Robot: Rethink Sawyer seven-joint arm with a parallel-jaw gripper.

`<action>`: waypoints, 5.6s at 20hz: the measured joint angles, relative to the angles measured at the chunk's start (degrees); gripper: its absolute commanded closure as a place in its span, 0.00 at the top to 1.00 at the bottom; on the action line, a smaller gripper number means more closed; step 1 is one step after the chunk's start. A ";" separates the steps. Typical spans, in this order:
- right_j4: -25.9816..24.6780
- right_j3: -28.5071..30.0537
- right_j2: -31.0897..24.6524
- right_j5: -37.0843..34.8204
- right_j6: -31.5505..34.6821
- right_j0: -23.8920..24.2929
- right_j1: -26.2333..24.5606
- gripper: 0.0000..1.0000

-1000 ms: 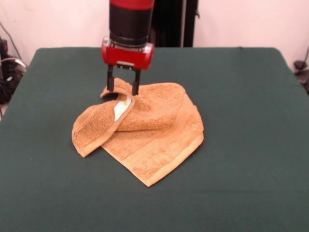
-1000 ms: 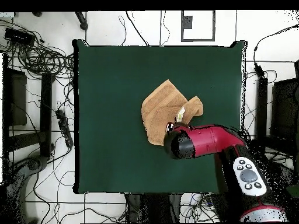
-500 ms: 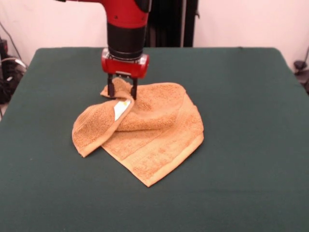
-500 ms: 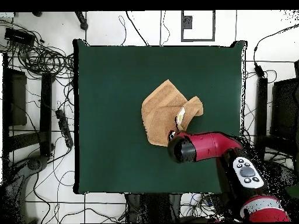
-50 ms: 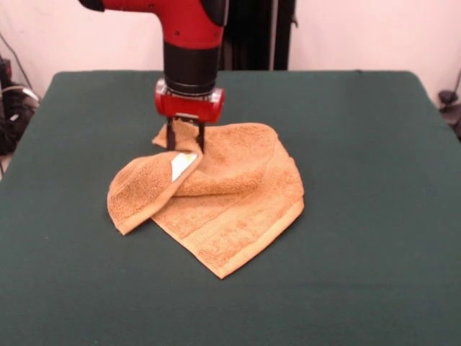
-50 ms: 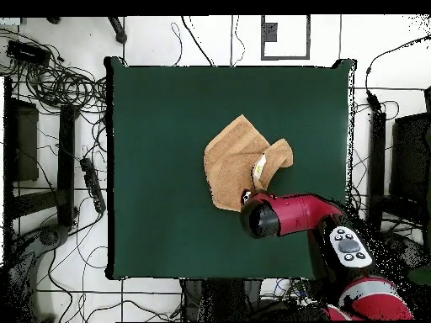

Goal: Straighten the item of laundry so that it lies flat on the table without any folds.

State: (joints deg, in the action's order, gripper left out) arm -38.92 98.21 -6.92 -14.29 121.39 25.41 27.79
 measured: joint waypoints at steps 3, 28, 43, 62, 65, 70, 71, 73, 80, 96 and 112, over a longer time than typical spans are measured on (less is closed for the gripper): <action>-0.01 -0.04 0.32 0.61 0.00 -0.48 0.02 0.00; 18.54 8.33 2.77 -10.47 0.00 -6.01 24.72 0.00; 27.72 8.17 3.34 -25.35 0.00 -15.18 37.07 0.00; 33.75 -4.96 7.55 -28.33 11.48 -35.63 28.01 0.00; 34.51 -6.24 7.87 -28.32 13.46 -36.91 26.47 0.00; 35.49 -7.78 8.01 -26.17 16.06 -37.68 22.12 0.00; 35.44 -7.77 7.97 -25.03 16.06 -37.36 21.32 0.00; 35.25 -7.72 7.69 -20.67 16.06 -35.87 18.93 0.00; 32.15 -7.58 7.39 -2.45 16.06 -27.79 10.09 0.00; 19.93 -5.94 1.08 1.95 16.03 -6.56 2.35 0.00; 11.65 -5.26 -5.21 0.71 16.02 3.18 1.79 1.00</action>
State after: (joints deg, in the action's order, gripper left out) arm -27.26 92.95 -12.13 -13.58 137.41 28.59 29.58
